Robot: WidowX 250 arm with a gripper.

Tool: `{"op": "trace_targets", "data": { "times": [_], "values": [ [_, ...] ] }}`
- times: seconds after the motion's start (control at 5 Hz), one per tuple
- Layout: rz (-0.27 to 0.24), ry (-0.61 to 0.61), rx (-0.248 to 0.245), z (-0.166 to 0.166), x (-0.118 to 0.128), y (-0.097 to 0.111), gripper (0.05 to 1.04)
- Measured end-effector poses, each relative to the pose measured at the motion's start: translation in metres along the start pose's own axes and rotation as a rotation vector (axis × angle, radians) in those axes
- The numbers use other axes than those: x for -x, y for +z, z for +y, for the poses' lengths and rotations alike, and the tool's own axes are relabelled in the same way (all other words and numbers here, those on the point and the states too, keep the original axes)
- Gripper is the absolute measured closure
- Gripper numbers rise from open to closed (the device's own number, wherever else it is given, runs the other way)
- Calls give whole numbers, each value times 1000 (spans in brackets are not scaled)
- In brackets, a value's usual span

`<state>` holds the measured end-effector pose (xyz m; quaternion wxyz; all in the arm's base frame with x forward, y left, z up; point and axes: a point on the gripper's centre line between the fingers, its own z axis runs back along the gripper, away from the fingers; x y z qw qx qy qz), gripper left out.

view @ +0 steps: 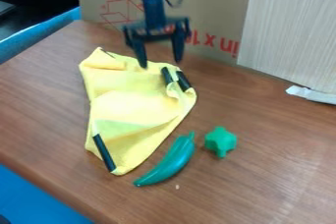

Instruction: Folds the cloth from the bottom left to the top right

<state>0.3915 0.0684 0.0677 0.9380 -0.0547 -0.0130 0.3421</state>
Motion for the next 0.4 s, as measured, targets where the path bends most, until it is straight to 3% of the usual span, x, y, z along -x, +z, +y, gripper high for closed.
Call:
{"op": "trace_targets", "data": {
  "times": [0.2,0.4],
  "values": [
    [-3,22,72,16,-3,35,81],
    [-28,49,145,52,-10,79,83]
  ]
}}
